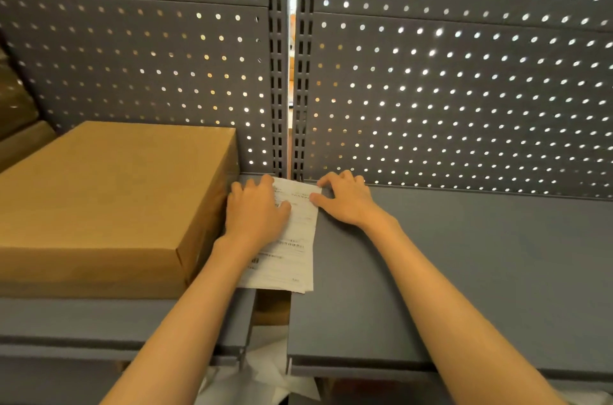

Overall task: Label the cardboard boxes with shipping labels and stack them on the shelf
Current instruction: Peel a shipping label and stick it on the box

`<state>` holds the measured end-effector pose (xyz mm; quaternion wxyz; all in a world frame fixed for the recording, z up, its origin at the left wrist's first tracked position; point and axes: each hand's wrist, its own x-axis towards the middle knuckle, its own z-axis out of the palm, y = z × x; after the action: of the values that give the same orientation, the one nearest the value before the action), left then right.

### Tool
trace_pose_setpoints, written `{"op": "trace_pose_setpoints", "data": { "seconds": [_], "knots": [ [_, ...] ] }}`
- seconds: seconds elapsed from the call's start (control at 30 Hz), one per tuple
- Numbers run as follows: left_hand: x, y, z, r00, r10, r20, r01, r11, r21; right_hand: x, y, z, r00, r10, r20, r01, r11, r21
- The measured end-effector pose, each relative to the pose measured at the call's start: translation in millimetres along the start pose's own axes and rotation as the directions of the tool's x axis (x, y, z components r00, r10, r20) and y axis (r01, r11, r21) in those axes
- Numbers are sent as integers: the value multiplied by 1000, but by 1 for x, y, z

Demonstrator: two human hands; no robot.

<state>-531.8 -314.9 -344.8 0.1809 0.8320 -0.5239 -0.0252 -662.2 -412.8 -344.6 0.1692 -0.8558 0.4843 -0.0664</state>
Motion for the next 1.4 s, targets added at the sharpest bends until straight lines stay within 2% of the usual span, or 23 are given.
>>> {"op": "trace_pose_setpoints", "data": {
  "seconds": [0.1,0.23,0.4,0.47,0.6,0.67,0.73,0.77,0.87,0.97,1.1,1.4],
  "knots": [
    [2,-1,3,1000,5,-23,-6,999,-35,2,-1,0,1000,-5,13,5,999,-31],
    [3,-2,6,998,5,-59,-17,979,-204,5,-2,1,1000,-8,22,8,1000,-26],
    [9,-5,6,991,-13,-132,-53,870,-490,4,-4,2,1000,-10,-7,11,987,163],
    [9,-4,3,983,-31,-181,-86,796,-599,5,-1,3,999,-1,-53,17,950,312],
    [7,0,-7,962,-89,-258,-149,622,-769,-4,-2,-9,994,66,-85,10,729,684],
    [6,1,-12,954,-104,-281,-179,554,-813,-11,-4,-17,993,87,-82,17,578,816],
    [6,1,-14,950,-75,-303,-218,533,-818,-17,-5,-26,987,97,-127,68,462,884],
    [6,1,-14,950,-53,-308,-232,539,-810,-19,-6,-31,980,98,-171,106,468,877],
    [5,-1,-15,947,29,-319,-279,566,-776,-23,-9,-42,940,66,-335,227,613,756],
    [1,0,-18,935,162,-315,-349,573,-742,-28,-16,-51,901,-55,-430,340,705,622],
    [-2,-1,-21,920,250,-301,-392,591,-705,-32,-28,-58,882,-163,-441,411,725,553],
    [-6,-4,-30,929,230,-288,-369,586,-721,-36,-33,-57,901,-192,-389,398,722,566]
  ]
}}
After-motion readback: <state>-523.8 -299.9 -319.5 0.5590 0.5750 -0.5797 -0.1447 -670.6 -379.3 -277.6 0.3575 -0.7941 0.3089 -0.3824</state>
